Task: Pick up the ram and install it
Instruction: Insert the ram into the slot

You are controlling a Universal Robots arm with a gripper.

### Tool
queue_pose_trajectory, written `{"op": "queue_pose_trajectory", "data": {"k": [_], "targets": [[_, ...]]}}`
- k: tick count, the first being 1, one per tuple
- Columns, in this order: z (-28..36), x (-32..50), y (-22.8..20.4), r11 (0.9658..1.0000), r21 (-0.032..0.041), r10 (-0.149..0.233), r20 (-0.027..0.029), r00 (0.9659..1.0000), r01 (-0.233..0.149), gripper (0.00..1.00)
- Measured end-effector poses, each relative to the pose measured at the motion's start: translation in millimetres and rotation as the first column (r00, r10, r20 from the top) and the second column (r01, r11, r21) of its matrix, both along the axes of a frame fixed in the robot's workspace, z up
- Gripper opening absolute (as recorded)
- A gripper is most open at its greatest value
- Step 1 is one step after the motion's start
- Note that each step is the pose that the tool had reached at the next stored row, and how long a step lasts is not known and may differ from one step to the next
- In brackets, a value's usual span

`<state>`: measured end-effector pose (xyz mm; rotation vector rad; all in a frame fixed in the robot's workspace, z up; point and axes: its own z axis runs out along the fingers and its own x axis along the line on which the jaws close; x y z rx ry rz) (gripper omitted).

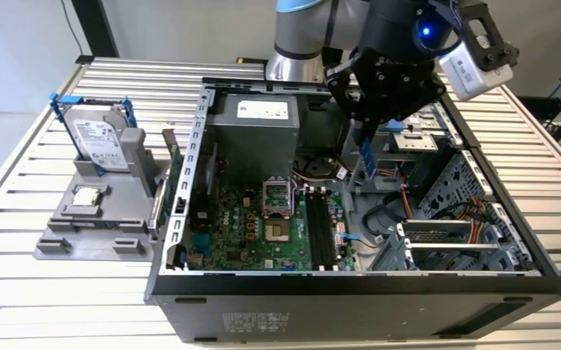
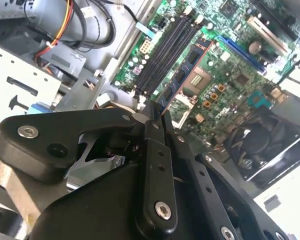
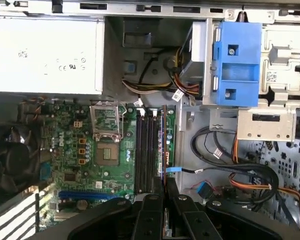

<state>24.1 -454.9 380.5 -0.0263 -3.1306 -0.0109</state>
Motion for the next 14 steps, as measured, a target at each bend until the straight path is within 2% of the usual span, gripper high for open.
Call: {"op": "queue_pose_trajectory", "data": {"k": [2, 5, 10, 14], "targets": [[0.0, -0.1, 0.0, 0.9994, 0.0000, -0.035, 0.0000, 0.9994, 0.035, 0.00], [0.0, 0.0, 0.0, 0.9962, 0.0000, -0.087, 0.0000, 0.9962, 0.087, 0.00], [0.0, 0.0, 0.0, 0.9863, 0.0000, -0.165, 0.0000, 0.9863, 0.165, 0.00], [0.0, 0.0, 0.0, 0.9785, 0.0000, -0.206, 0.0000, 0.9785, 0.206, 0.00]]}}
